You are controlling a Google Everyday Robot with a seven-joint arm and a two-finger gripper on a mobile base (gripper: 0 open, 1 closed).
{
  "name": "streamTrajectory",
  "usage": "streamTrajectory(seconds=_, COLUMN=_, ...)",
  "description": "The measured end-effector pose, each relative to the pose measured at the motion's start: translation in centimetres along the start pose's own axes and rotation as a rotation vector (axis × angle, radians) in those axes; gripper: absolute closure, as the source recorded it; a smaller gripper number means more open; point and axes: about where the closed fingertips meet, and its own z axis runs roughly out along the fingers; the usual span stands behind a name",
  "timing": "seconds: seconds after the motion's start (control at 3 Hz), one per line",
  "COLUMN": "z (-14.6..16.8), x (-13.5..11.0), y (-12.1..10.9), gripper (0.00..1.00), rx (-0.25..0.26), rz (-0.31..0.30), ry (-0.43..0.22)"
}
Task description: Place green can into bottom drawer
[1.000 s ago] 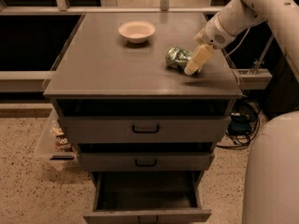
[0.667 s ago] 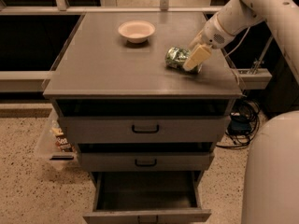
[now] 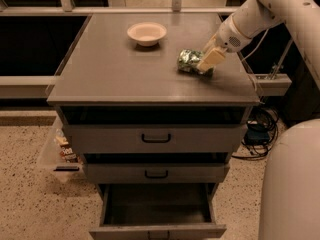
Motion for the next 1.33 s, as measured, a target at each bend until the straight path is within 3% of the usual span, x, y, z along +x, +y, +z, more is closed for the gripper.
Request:
streamTrajectory(seconds=0.33, z=0.0, x=0.0, y=0.0, gripper=1.0, rx=0.0, rz=0.0, ry=0.0)
streamTrajectory(seconds=0.67, z=0.0, x=0.3, y=0.7, gripper=1.0, rx=-0.019, rz=0.008, ry=-0.009)
streamTrajectory(seconds=1.0, z=-3.6, x=0.3, y=3.0, gripper=1.0, rx=0.012, rz=0.044, ry=-0.067)
streamTrajectory(seconds=1.33, z=-10.8, x=-1.2, y=7.1, gripper=1.0, rx=0.14, rz=0.099, ry=-0.143)
